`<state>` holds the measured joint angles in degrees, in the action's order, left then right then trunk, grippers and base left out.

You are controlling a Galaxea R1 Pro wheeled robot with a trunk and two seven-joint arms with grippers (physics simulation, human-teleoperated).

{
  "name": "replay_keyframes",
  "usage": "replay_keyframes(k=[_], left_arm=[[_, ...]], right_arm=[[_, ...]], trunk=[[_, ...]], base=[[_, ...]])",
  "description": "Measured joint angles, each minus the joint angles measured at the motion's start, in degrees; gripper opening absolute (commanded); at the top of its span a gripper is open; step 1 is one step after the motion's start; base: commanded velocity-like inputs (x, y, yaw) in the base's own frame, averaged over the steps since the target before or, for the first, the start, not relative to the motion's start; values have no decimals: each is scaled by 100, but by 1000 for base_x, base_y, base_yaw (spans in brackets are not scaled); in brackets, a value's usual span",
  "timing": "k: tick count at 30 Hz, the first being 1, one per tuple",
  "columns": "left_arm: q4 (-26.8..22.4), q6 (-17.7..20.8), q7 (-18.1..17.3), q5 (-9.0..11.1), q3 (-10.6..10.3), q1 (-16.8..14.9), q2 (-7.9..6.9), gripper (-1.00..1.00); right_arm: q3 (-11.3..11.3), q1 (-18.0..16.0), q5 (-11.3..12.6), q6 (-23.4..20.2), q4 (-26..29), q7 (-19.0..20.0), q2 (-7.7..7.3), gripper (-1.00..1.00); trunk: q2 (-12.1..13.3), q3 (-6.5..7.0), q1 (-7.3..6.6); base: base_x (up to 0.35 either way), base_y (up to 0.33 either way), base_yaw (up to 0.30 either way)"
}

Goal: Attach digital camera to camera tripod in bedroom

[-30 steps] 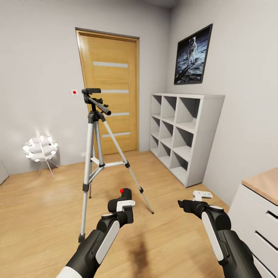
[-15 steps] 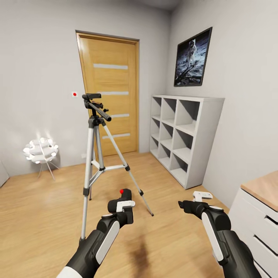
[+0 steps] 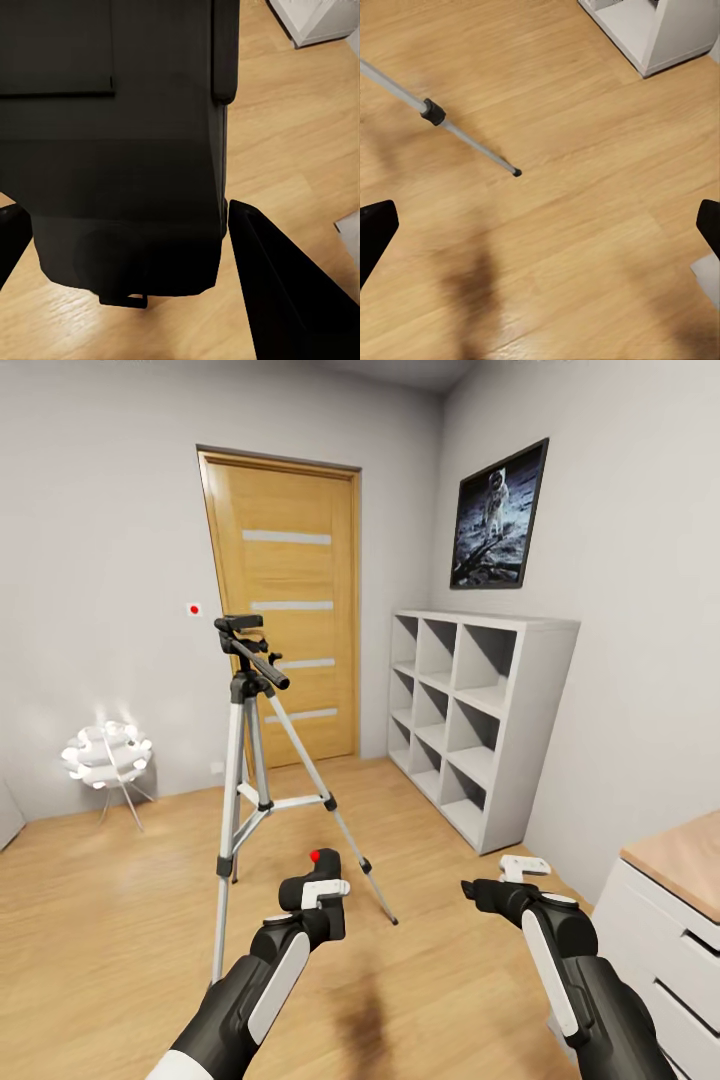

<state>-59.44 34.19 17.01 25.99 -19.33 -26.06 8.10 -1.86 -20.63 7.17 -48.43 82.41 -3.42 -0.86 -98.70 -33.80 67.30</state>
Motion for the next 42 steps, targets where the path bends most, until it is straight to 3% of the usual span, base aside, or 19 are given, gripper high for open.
replay_keyframes(k=[42], left_arm=[[1, 0, 0, -1, -6, 0, -1, -100]], right_arm=[[2, 1, 0, 15, -11, 0, 0, 100]], trunk=[[1685, 754, -923]], base=[[0, 0, 0]])
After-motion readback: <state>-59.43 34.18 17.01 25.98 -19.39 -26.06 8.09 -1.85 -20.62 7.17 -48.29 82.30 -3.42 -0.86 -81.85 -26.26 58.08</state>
